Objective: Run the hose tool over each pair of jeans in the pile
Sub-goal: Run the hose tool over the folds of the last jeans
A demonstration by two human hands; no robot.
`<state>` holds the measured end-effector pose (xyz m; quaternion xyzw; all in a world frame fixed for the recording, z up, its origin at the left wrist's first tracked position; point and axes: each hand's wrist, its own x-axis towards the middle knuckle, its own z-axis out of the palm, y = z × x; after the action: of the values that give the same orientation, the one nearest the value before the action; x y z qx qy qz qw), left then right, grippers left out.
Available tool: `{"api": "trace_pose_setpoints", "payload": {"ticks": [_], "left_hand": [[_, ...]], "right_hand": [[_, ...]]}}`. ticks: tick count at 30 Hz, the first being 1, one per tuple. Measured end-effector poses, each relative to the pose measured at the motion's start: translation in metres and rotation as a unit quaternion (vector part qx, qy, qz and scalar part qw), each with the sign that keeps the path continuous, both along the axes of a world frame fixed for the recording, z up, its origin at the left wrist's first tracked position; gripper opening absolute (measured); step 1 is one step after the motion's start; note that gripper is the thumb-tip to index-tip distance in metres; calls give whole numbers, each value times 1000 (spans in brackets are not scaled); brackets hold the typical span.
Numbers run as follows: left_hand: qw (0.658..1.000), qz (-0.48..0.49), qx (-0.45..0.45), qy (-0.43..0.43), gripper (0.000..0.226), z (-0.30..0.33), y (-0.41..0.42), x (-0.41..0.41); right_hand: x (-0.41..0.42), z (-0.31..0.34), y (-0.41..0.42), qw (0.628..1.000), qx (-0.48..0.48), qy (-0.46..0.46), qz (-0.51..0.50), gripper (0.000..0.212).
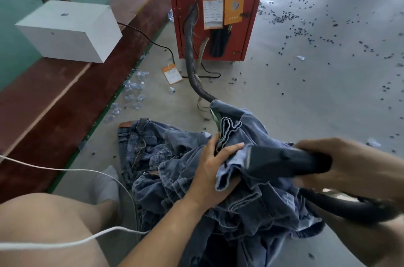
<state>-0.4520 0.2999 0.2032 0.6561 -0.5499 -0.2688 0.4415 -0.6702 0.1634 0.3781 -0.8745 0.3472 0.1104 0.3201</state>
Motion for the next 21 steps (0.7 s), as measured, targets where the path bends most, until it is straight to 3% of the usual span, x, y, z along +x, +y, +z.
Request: {"api": "trace_pose_setpoints", "payload": {"ticks": [4, 6, 7, 10, 12, 15, 18, 21], "left_hand": [[987, 27, 102, 118, 50, 4, -8, -5], [985, 81, 102, 114, 18, 2, -10, 0], [981, 96, 94, 137, 14, 4, -9, 2], [942, 145, 91, 288, 6, 17, -9, 8], [916, 169, 89, 353, 15, 16, -10, 12], [907, 170, 95, 372, 23, 18, -11, 10], [912, 168, 83, 364, 14, 18, -10, 7], [947, 146, 76, 275, 21, 13, -9, 3]], "right_hand": [[43, -16, 24, 994, -47, -47, 83, 34], [51, -9, 22, 989, -37, -140, 11, 26], [51, -4, 18, 980, -38, -190, -37, 25], [39, 9, 2, 950, -53, -279, -133, 23], [32, 11, -6, 950, -47, -273, -146, 26], [27, 6, -11, 973, -23, -200, -116, 32], [35, -4, -5, 993, -24, -112, -35, 25], [55, -14, 10, 994, -55, -90, 32, 22]]}}
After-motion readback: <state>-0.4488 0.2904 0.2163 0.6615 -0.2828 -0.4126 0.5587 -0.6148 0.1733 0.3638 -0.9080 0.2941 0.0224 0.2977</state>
